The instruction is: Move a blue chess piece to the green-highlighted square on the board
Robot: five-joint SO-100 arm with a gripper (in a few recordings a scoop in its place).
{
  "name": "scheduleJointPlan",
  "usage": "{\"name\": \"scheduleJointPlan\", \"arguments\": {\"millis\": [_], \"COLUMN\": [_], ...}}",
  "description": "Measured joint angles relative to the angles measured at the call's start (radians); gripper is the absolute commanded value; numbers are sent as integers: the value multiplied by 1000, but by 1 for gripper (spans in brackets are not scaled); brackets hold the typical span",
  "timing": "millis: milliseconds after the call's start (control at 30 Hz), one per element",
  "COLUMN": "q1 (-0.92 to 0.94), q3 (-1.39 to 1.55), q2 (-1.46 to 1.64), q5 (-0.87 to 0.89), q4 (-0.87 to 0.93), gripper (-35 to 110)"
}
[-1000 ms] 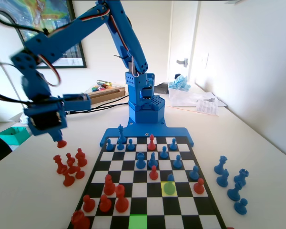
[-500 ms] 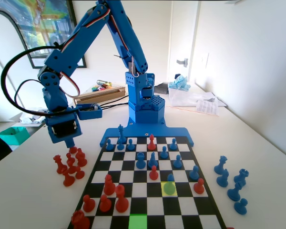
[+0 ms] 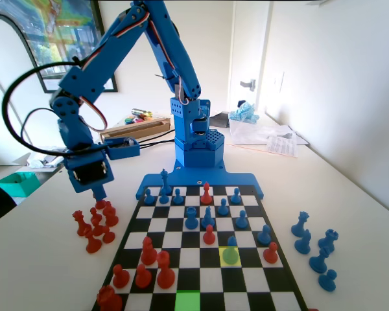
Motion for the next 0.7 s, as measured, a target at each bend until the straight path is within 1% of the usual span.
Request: {"name": "scheduleJointPlan", "arguments": {"millis": [167, 367, 533, 700], "q1": [-3, -84, -179, -328], "q3": [-127, -270, -298, -293], "q2": [2, 71, 190, 308], "q5": [-5, 46, 133, 264], "q4": [222, 466, 541, 558], "gripper": [14, 13, 11, 12]}}
